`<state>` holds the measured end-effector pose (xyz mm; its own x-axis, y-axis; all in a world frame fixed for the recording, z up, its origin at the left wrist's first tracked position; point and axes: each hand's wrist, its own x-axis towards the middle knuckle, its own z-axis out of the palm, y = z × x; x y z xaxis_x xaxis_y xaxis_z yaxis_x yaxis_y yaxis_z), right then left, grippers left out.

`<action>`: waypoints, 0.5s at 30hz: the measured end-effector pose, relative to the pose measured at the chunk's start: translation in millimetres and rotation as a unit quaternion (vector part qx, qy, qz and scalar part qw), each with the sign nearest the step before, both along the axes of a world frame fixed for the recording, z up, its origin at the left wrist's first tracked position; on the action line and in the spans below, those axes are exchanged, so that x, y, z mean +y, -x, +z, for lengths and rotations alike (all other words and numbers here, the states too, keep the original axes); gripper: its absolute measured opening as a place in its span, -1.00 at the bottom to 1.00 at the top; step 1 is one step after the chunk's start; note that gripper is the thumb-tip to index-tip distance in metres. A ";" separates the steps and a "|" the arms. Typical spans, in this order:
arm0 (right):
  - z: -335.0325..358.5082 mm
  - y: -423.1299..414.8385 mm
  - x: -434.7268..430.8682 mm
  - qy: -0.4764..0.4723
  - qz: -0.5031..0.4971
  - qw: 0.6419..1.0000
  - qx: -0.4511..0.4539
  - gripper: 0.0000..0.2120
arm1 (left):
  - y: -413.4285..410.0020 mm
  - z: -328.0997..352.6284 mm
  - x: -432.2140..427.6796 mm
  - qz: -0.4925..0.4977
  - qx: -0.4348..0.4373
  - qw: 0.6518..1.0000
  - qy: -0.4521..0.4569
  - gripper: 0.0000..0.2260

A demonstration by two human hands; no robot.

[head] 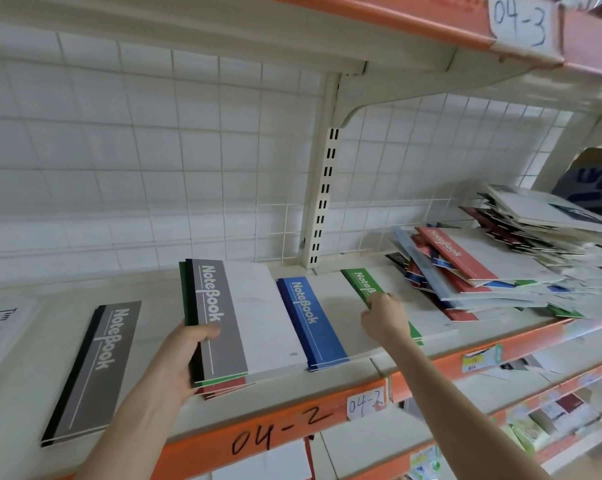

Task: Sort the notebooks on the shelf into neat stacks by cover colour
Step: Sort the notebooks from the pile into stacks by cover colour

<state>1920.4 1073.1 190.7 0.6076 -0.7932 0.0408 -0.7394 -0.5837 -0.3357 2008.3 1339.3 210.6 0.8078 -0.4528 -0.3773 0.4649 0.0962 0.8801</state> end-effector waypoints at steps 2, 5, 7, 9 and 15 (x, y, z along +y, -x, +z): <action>-0.1 -4.1 5.1 0.034 0.028 0.999 -0.013 -0.73 | 0.5 0.1 1.7 -0.001 -0.015 1.000 -0.003 -0.77; 10.0 -16.1 30.0 -0.053 0.108 0.985 -0.120 -0.85 | 1.6 1.9 6.0 -0.005 -0.033 0.999 0.001 -0.75; 18.4 -24.6 56.0 -0.249 0.137 0.944 -0.167 -0.78 | 2.2 2.4 10.4 -0.003 -0.041 0.999 0.006 -0.75; 21.6 -33.4 78.5 -0.394 0.140 0.891 -0.176 -0.73 | 3.0 2.9 16.3 -0.001 -0.053 0.999 0.007 -0.73; 14.6 -58.3 122.3 -0.372 0.156 0.900 -0.165 -0.76 | -3.2 -1.2 50.1 0.047 -0.019 0.999 0.014 -0.84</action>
<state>1978.7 1195.4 205.3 0.8573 -0.4689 -0.2124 -0.3677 -0.2690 -0.8902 2011.6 1389.3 209.4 0.8603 -0.3842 -0.3350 0.4199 0.1617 0.8930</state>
